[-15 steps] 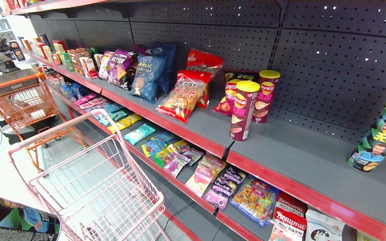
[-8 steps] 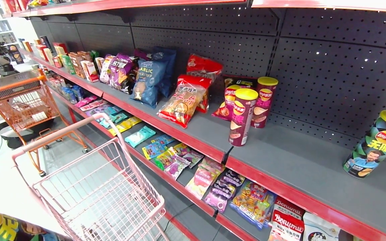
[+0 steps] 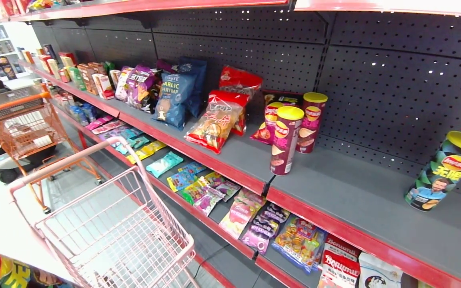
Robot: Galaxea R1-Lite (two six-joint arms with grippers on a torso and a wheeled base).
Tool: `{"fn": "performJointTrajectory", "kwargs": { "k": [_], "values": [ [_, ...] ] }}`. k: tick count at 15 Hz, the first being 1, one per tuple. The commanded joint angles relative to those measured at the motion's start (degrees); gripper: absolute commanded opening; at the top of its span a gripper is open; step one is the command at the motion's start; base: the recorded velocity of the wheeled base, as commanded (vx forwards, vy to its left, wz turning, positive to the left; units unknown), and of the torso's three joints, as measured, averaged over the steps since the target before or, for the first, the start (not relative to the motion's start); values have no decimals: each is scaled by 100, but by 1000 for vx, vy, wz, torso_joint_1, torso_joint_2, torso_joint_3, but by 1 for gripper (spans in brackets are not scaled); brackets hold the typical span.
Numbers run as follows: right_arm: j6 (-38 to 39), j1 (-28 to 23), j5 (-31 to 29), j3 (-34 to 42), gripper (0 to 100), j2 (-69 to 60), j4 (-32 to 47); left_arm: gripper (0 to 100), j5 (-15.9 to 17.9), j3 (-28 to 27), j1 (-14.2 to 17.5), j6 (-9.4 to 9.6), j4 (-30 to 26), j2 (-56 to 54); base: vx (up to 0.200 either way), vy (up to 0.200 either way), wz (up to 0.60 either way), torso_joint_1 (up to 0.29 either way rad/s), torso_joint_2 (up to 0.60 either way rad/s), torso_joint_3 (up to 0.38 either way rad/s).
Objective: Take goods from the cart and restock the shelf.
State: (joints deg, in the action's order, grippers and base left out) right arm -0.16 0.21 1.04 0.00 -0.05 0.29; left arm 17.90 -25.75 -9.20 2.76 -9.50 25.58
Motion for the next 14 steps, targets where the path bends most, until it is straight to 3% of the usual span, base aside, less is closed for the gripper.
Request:
{"fn": "performJointTrajectory", "kwargs": {
  "k": [1, 9, 12, 14],
  "values": [
    [-2, 6, 2, 0, 100, 5, -3, 0, 3, -1, -143, -3, 0, 53, 0, 0, -600, -2, -2, 2],
    [-2, 6, 2, 0, 100, 5, -3, 0, 3, -1, -161, 6, 0, 53, 0, 0, -600, 5, 4, 3],
    [-11, 6, 2, 0, 100, 5, -3, 0, 3, -1, -152, 111, -8, 53, 0, 0, -600, 1, 5, 2],
    [-11, 6, 2, 0, 100, 5, -3, 0, 3, 8, -161, 111, -8, 26, 0, 0, 0, 0, 0, 0]
  ]
}}
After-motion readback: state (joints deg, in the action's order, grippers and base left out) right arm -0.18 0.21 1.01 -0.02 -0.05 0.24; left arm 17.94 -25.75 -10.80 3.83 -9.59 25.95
